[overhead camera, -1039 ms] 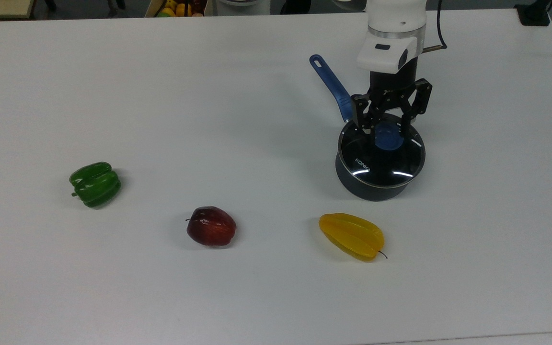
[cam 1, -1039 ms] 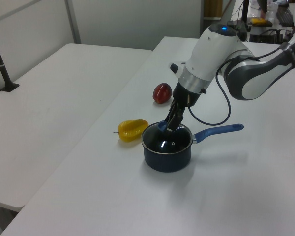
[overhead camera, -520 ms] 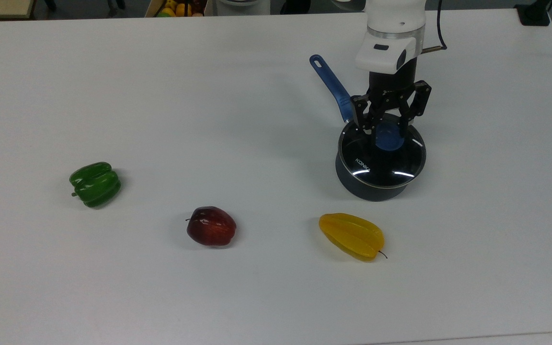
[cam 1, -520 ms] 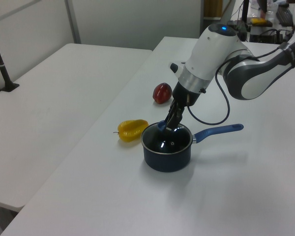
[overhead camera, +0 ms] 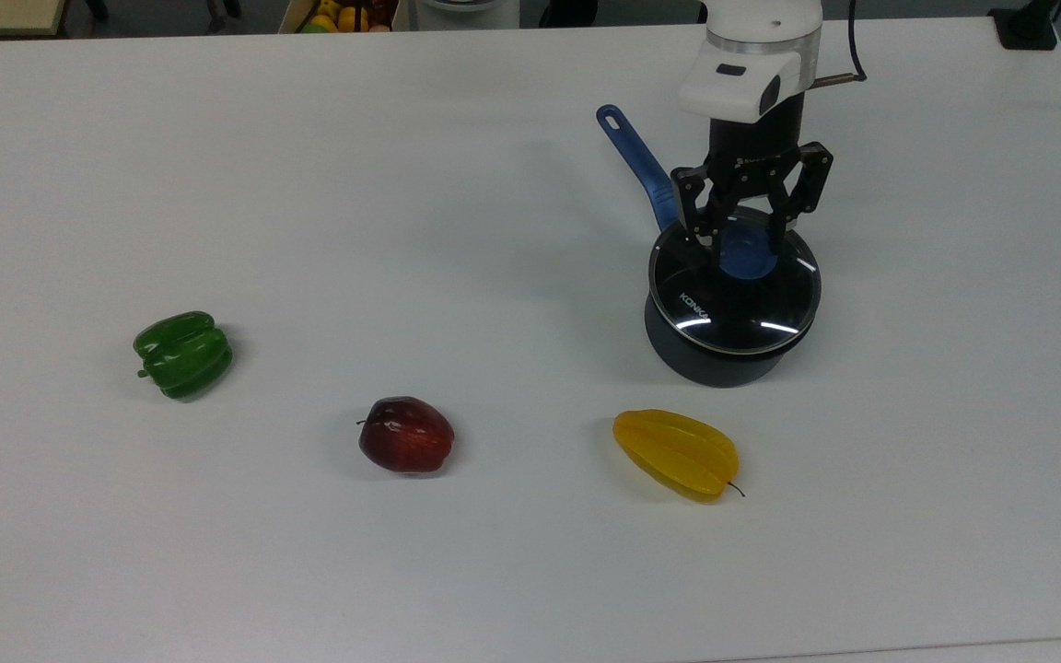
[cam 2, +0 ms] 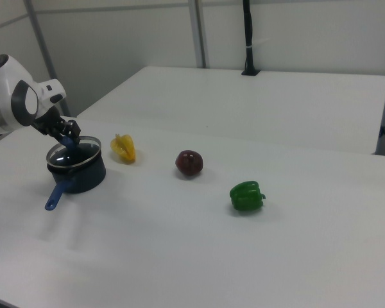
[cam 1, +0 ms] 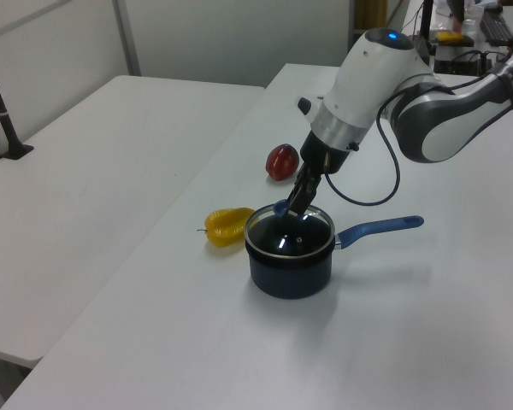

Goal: Open lid
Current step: 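Lift the glass lid off the saucepan and carry it aside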

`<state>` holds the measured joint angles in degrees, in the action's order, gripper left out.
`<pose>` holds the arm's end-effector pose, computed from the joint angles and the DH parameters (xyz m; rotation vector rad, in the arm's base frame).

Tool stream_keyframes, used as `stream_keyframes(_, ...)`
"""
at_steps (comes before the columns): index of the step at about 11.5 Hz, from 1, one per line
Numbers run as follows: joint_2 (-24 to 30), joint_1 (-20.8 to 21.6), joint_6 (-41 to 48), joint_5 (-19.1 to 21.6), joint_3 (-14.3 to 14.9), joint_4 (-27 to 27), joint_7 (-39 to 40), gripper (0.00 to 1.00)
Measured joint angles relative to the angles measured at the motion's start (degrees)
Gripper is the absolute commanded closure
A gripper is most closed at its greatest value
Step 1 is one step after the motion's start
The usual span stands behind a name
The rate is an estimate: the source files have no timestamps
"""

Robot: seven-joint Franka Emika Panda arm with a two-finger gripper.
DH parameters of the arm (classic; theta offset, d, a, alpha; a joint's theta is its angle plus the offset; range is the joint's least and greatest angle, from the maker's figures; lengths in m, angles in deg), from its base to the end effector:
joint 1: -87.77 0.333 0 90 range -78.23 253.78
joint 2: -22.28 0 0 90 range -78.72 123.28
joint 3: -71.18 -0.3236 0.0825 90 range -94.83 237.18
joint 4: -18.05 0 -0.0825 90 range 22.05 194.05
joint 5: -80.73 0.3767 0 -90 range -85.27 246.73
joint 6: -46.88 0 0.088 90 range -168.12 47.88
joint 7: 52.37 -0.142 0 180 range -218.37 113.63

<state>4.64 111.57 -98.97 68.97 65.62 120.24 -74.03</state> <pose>0.6011 0.3303 0.4126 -2.9498 -0.3952 -0.7038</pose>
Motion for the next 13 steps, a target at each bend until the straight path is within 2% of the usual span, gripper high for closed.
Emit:
stream_keyframes(2,1.44,-2.28,2.13,0.0,0.1,-0.01,-0.54,0.6)
stream_keyframes(5,4.38,-8.5,6.24,0.0,0.28,0.29,-0.57,0.6)
stream_keyframes(9,8.34,-18.35,7.02,-0.13,0.4,8.85,-0.28,0.6)
stream_keyframes(13,8.34,-25.96,5.64,-0.52,0.42,14.33,2.2,0.6)
